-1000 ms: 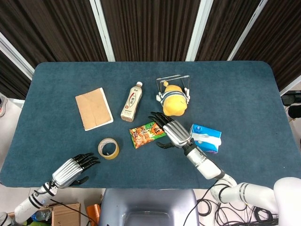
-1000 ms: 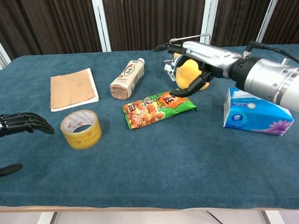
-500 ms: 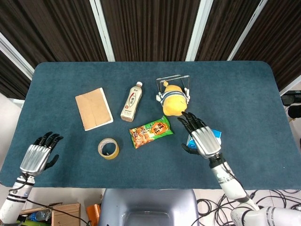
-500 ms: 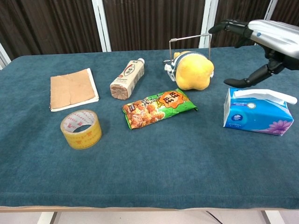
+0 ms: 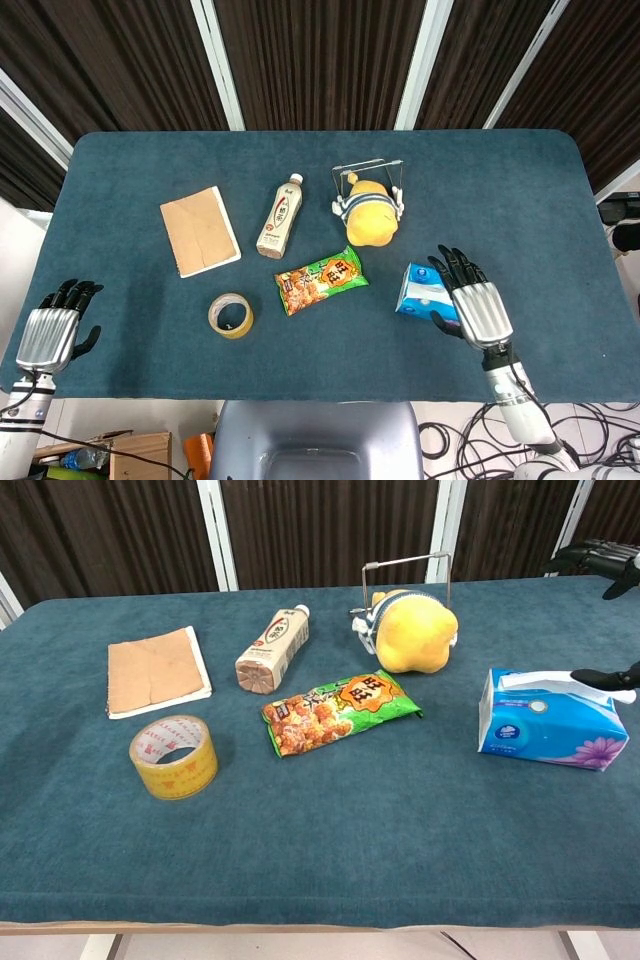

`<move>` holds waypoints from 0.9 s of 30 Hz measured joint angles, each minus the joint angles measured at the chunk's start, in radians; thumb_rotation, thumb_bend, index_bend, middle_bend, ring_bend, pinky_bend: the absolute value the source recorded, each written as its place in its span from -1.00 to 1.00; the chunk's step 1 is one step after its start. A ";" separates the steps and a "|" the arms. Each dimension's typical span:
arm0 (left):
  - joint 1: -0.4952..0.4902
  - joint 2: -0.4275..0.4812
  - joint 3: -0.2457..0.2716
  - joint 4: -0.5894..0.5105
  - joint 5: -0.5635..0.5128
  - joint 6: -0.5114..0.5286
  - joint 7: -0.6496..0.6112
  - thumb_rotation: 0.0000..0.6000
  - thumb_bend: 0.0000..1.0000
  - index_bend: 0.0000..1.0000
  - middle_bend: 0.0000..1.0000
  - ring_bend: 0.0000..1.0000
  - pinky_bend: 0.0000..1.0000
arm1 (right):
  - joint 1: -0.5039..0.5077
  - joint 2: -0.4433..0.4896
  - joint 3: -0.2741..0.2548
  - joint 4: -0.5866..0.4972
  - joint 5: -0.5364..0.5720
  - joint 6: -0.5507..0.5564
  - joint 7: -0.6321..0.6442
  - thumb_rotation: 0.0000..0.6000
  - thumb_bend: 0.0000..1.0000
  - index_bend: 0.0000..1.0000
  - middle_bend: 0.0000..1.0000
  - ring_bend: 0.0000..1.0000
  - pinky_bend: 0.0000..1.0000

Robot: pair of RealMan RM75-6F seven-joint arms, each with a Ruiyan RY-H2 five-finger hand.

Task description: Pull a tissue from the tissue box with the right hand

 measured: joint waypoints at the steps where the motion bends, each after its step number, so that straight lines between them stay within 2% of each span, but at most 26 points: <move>1: -0.001 0.001 0.001 -0.002 0.003 -0.005 -0.005 1.00 -0.30 -0.50 -0.56 -0.71 -0.34 | -0.003 -0.002 0.001 0.014 0.003 -0.002 0.013 1.00 -0.61 -0.71 -0.95 -0.94 -0.54; 6: -0.006 0.004 0.010 -0.004 0.025 -0.024 -0.012 1.00 -0.30 -0.50 -0.56 -0.71 -0.34 | -0.011 -0.015 0.008 0.081 0.029 -0.044 0.068 1.00 -0.61 -0.66 -0.94 -0.94 -0.54; 15: -0.008 0.003 0.017 -0.001 0.052 -0.035 -0.031 1.00 -0.30 -0.50 -0.56 -0.70 -0.33 | -0.027 -0.061 0.019 0.174 0.023 -0.049 0.075 1.00 -0.61 -0.57 -0.95 -0.94 -0.60; 21: -0.009 0.005 0.018 0.000 0.058 -0.043 -0.039 1.00 -0.30 -0.50 -0.56 -0.70 -0.33 | -0.032 -0.076 0.020 0.204 0.022 -0.067 0.069 1.00 -0.61 -0.37 -0.95 -0.94 -0.63; 27: -0.009 0.004 0.019 0.000 0.065 -0.046 -0.039 1.00 -0.30 -0.50 -0.55 -0.69 -0.33 | -0.038 -0.099 0.031 0.235 0.028 -0.070 0.061 1.00 -0.61 -0.28 -0.95 -0.94 -0.63</move>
